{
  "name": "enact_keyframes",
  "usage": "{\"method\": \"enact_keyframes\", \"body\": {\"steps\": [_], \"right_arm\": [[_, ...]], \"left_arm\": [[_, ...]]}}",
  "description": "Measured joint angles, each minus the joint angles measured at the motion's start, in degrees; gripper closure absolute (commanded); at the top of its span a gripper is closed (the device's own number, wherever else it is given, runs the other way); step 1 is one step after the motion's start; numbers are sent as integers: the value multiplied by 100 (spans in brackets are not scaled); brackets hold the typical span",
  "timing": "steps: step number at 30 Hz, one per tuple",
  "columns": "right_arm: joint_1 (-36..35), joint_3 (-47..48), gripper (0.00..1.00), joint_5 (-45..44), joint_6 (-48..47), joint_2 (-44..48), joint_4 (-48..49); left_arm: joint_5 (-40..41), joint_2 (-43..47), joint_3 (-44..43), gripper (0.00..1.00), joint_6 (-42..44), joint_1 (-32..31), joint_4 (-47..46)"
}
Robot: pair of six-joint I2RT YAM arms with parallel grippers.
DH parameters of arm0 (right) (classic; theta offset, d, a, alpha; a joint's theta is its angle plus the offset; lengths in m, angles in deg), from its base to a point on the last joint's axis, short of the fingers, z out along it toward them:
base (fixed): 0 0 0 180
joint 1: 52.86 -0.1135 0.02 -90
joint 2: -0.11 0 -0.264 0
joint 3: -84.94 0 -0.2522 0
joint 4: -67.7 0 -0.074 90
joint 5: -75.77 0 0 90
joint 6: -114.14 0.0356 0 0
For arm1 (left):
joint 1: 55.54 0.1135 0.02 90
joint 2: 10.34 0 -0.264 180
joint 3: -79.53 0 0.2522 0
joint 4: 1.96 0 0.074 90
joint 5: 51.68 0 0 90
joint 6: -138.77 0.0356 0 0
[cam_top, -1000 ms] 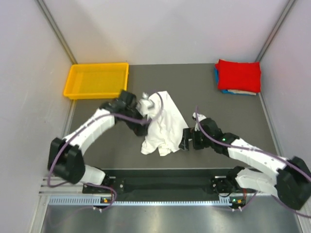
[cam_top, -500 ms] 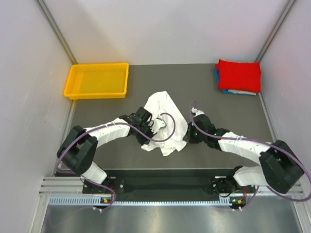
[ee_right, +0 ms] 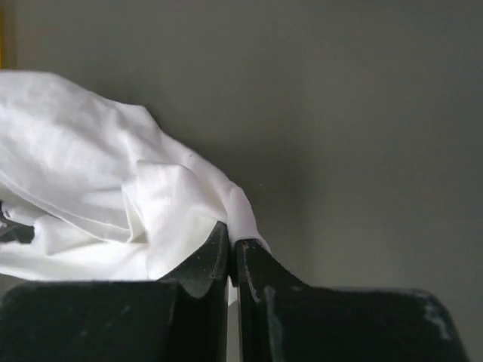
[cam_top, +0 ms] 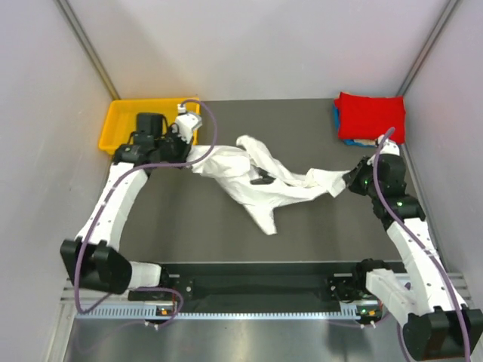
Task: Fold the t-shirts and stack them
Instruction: Flatten the tshirt out
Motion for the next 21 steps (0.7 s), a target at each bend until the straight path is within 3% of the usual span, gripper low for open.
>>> {"method": "enact_keyframes", "body": {"steps": [6,14,16,19,21], "right_arm": [[17,914,100,476,-306,446,-1080],[17,2181,100,581,-479,1731,-1821],[17,2177,100,702,-481,1425,-1685],[17,2227,100,828,-481,214,-1167],[17,2350,100,841,-490,-844,-675]], "left_arm": [[-35,1023,-306,100,269,490,953],[170,1086,-1340,100,385,1298,1958],[170,822,-1727,100,323,1314,1921],[138,-133,-2719,100,118,1305,1808],[66,-1062,-3571,92,-39,1294,1650]]}}
